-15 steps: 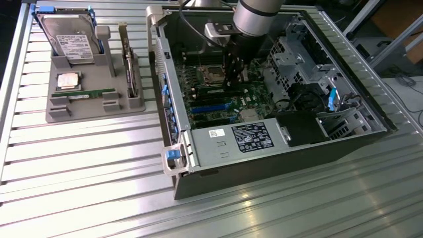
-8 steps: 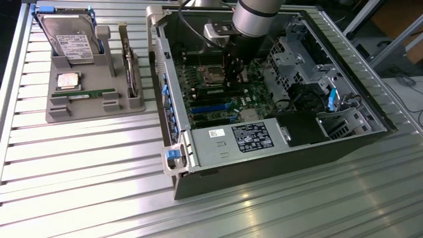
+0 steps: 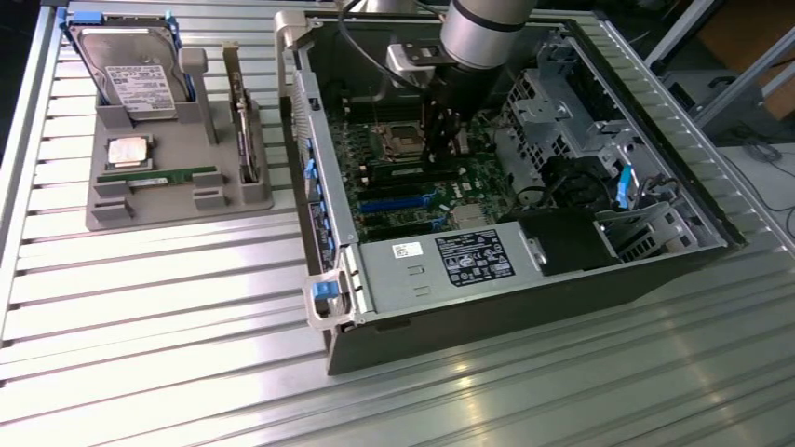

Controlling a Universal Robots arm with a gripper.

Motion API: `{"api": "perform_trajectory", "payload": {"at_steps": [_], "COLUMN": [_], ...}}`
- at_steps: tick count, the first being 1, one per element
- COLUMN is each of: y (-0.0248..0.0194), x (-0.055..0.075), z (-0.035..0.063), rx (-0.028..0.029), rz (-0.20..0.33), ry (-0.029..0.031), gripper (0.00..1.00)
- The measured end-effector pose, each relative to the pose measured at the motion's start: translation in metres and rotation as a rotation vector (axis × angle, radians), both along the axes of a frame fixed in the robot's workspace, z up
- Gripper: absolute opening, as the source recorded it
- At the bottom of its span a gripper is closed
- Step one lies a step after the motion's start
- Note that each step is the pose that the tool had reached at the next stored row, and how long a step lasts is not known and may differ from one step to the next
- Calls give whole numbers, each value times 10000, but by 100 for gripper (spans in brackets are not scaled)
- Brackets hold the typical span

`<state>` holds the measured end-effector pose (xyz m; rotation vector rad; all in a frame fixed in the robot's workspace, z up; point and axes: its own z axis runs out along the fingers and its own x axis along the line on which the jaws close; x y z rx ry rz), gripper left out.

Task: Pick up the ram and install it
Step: 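Insert the ram into the slot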

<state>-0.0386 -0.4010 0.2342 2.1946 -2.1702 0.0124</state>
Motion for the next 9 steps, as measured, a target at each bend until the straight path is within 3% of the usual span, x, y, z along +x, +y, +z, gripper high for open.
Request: {"api": "perform_trajectory", "payload": {"at_steps": [9], "y": [-1], "x": [-27], "z": [-11], "rx": [1], "rz": [1], "ry": [1], "gripper": [14]}}
